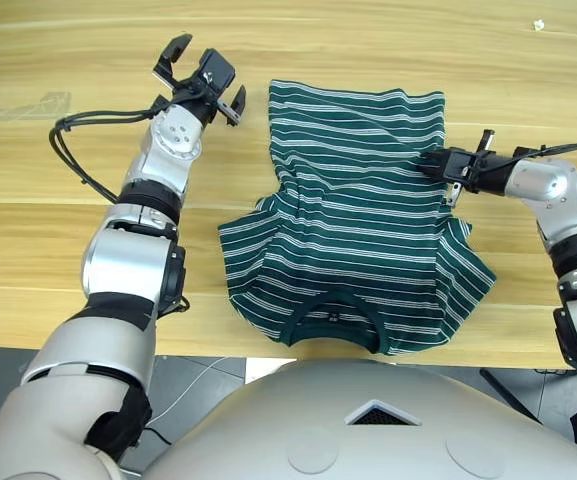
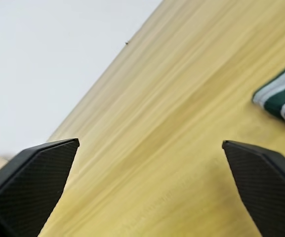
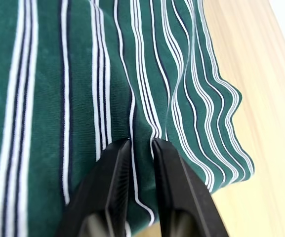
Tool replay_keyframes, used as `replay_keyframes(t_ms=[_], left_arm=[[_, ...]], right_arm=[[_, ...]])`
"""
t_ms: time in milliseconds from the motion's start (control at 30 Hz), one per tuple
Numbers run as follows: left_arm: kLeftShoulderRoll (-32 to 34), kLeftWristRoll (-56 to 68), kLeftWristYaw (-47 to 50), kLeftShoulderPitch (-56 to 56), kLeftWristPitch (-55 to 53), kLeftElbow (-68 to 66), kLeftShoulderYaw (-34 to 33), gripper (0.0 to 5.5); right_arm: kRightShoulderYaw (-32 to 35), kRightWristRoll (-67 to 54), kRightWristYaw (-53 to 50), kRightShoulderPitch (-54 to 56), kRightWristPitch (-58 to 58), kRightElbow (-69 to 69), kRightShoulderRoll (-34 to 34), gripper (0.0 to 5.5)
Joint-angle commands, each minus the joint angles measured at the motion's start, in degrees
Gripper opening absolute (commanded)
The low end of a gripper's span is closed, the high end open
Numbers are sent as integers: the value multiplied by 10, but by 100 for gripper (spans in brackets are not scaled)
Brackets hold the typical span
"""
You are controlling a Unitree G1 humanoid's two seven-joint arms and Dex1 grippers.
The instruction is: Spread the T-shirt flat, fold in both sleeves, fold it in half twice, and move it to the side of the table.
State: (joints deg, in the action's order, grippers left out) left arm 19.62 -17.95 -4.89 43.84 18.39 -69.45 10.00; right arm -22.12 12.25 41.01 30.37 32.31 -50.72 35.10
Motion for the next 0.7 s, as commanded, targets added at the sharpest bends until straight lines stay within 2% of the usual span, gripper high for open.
replay_keyframes(t_ms=[33, 100, 200, 333, 467, 567, 700], left_arm=[[-5, 18, 4, -11, 1, 9, -17, 540], [-12, 26, 0, -21, 17, 27, -23, 540], [-12, 50, -18, -82, 51, 136, -32, 540], [15, 85, -46, -209, 19, 352, -61, 540], [39, 98, -58, -336, -52, 558, -97, 540], [41, 119, -76, -483, -118, 776, -119, 540], [71, 106, -128, -684, -159, 949, -125, 540]], right_arm=[[-3, 40, -50, 49, 0, -91, -35, 86], [-2, 54, -82, 72, 1, -128, -47, 86], [12, 64, -142, 96, 12, -160, -53, 86], [57, 14, -116, 74, 82, -125, -44, 86], [124, -109, -32, 8, 106, 30, -14, 86], [186, -181, -29, -65, 80, 203, 27, 86], [228, -252, 29, -255, -3, 391, 107, 86]])
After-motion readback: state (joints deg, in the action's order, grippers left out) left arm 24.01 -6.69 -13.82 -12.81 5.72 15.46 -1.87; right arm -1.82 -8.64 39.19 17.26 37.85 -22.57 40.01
